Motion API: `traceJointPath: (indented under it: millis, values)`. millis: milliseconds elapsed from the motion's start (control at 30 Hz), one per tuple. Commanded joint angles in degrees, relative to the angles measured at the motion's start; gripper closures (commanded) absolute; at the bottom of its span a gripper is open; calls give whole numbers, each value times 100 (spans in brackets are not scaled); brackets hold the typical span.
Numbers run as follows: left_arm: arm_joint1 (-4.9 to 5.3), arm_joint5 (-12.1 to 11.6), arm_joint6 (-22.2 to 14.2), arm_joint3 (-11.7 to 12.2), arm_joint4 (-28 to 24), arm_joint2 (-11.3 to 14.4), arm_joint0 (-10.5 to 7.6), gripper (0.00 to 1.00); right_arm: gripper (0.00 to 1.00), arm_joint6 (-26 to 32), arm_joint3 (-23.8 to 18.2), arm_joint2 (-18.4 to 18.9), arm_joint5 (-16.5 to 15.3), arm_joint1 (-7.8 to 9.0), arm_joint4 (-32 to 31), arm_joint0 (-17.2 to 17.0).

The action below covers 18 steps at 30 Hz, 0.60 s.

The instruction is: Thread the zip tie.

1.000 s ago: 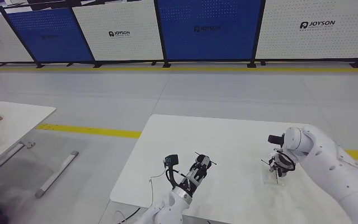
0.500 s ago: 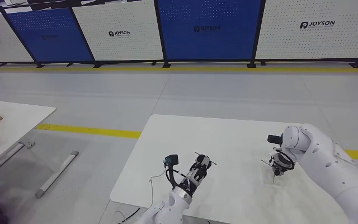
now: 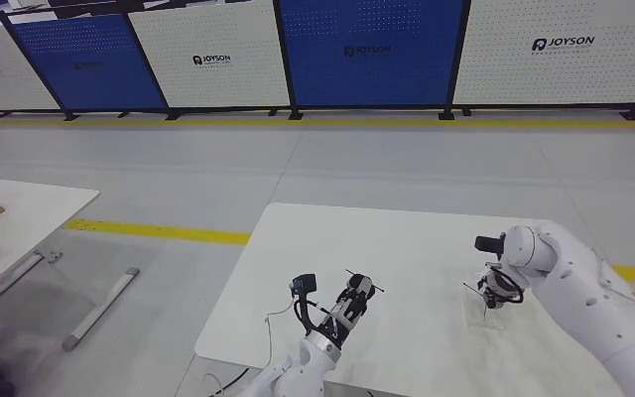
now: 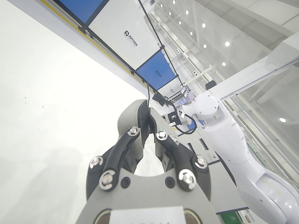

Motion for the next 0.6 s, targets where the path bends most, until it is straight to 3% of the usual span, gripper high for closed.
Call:
traceJointPath:
  millis: [0,233,400,500,567]
  values:
    - [0,0,0,0,0,0,0,100,100,-18,-198,143,-1,82,-36,-109]
    - [0,0,0,0,0,0,0,100,100,-332,-1307,1032,-1,521,-274,-835]
    - [0,0,0,0,0,0,0,100,100,-823,-2481,2161,-1,897,-465,-1854]
    - [0,0,0,0,0,0,0,100,100,-1010,-3070,2740,-1,1039,-534,-2443]
    - [0,0,0,0,0,0,0,100,100,-1010,-3070,2740,-1,1039,-534,-2443]
